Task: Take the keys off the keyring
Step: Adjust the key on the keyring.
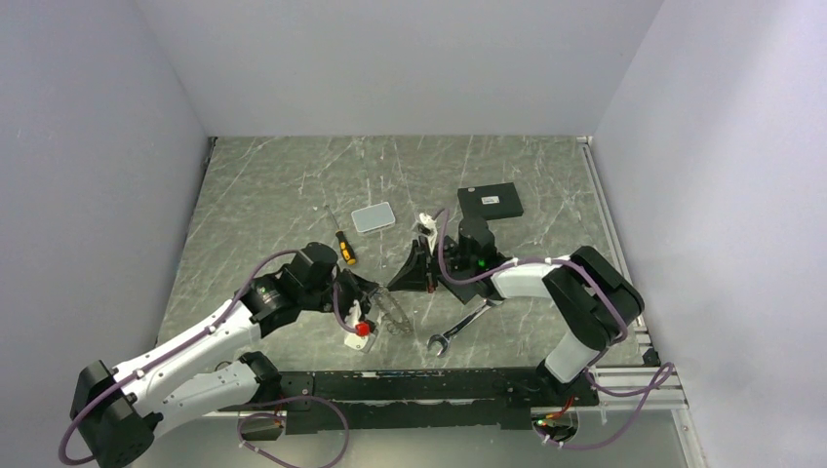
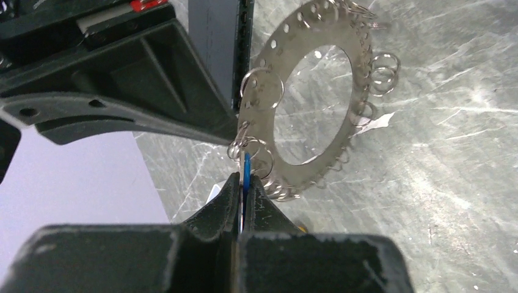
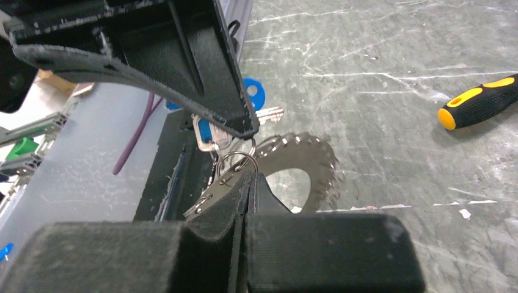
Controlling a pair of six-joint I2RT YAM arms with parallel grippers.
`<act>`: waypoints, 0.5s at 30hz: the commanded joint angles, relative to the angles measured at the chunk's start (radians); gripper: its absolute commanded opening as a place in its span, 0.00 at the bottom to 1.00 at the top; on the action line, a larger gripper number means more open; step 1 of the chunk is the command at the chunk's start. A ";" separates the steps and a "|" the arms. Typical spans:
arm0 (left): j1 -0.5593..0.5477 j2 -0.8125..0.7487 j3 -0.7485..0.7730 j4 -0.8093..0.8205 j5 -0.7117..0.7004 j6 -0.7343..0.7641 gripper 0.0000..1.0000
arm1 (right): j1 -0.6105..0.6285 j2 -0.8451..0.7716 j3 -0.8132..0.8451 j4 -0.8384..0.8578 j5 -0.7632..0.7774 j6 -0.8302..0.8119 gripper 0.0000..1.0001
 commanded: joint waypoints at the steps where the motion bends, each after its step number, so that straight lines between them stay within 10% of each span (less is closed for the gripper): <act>1: -0.004 -0.005 0.053 0.007 -0.016 -0.007 0.00 | -0.001 -0.055 -0.014 -0.098 -0.032 -0.149 0.00; 15: -0.004 0.004 0.073 0.006 0.022 0.093 0.00 | 0.018 -0.122 -0.010 -0.184 -0.086 -0.307 0.18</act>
